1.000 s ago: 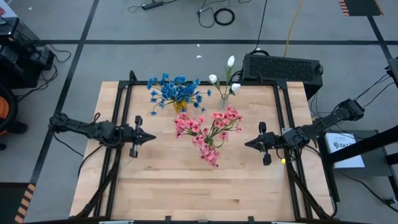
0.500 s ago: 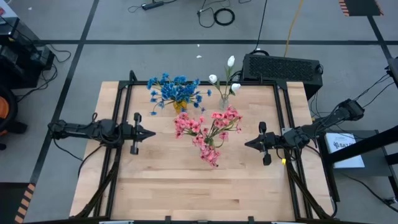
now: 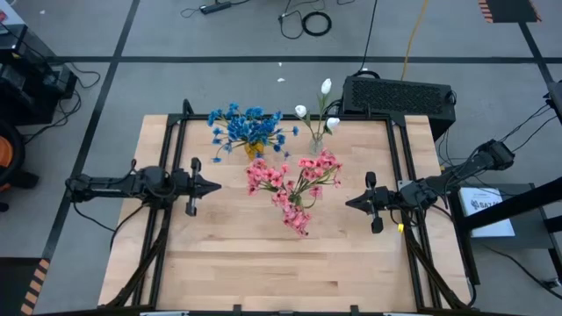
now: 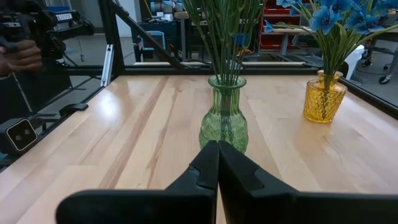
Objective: Sort flowers into vase by color
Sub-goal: Return to Home Position
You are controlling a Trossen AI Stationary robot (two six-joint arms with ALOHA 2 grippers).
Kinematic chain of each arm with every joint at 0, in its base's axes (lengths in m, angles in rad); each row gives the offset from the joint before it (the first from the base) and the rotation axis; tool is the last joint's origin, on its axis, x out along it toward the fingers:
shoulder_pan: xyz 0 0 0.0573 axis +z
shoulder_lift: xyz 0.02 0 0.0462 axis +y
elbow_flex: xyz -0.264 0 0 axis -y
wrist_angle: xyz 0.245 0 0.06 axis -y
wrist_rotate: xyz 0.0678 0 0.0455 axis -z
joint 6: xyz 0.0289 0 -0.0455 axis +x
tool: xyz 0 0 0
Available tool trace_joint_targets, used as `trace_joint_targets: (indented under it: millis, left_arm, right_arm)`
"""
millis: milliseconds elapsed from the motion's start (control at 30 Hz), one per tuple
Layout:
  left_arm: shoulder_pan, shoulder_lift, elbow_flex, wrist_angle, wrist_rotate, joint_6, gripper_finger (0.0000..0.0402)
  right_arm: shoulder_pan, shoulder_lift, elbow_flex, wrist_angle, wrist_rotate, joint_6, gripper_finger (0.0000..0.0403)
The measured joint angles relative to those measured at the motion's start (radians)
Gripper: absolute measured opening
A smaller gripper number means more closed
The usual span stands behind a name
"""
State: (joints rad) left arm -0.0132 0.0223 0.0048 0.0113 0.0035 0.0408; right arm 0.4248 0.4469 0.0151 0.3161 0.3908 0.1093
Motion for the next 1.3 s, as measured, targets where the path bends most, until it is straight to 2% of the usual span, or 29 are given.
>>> trace_joint_targets:
  millis: [533, 667, 867, 1000, 1100, 1300]
  left_arm:
    - [0.019, 0.007, 0.000, 0.000, -0.034, 0.032, 0.0000]
    - [0.034, 0.007, 0.000, 0.000, -0.034, 0.021, 0.0000]
    - [0.034, 0.007, 0.000, 0.000, -0.026, 0.019, 0.0002]
    - [0.033, 0.007, 0.000, 0.002, -0.026, 0.019, 0.0012]
    - [0.033, 0.007, 0.000, 0.002, -0.027, 0.019, 0.0014]
    - [0.033, 0.007, 0.000, 0.004, -0.027, 0.019, 0.0016]
  right_arm:
    - [-0.001, -0.043, 0.000, 0.006, 0.000, -0.001, 0.0000]
    - [-0.012, -0.101, 0.000, -0.021, -0.009, -0.018, 0.0000]
    - [-0.044, -0.221, 0.000, -0.165, -0.060, -0.001, 0.0000]
    - [-0.066, -0.306, 0.000, -0.214, -0.132, -0.001, 0.0000]
    - [-0.076, -0.361, 0.000, -0.260, -0.140, -0.012, 0.0000]
    - [-0.120, -0.445, 0.000, -0.273, -0.230, -0.060, 0.0000]
